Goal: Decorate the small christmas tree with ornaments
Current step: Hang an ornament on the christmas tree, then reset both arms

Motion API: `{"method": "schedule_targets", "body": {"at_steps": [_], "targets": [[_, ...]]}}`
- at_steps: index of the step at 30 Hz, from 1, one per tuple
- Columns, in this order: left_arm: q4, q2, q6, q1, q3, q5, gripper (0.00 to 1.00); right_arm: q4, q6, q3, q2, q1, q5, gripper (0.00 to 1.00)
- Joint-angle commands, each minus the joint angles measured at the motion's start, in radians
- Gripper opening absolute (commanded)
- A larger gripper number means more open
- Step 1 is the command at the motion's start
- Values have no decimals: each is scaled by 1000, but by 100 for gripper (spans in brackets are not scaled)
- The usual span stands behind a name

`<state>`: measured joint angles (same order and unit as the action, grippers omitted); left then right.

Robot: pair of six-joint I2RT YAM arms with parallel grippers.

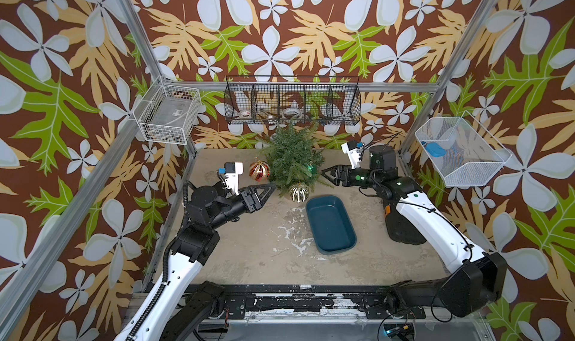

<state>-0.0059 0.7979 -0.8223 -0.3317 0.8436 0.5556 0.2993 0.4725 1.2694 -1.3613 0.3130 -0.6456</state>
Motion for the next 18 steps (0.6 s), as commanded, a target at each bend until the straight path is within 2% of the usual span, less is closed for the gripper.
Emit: {"method": "schedule_targets", "body": {"at_steps": [1,6,13,18], "targets": [[-74,-31,54,5,-28,-42,62,-28,1,-26,38,1,35,73],[-164,-81,90,13,-90,-91,67,-21,-20,-86,97,-12,50,77],[-280,-147,129,17,-163,-200,74,-64,6,-252,246,-50,107,86],[-338,-166,147,19,-195,-262,76,-80,25,-349,331,-100,108,89]]}}
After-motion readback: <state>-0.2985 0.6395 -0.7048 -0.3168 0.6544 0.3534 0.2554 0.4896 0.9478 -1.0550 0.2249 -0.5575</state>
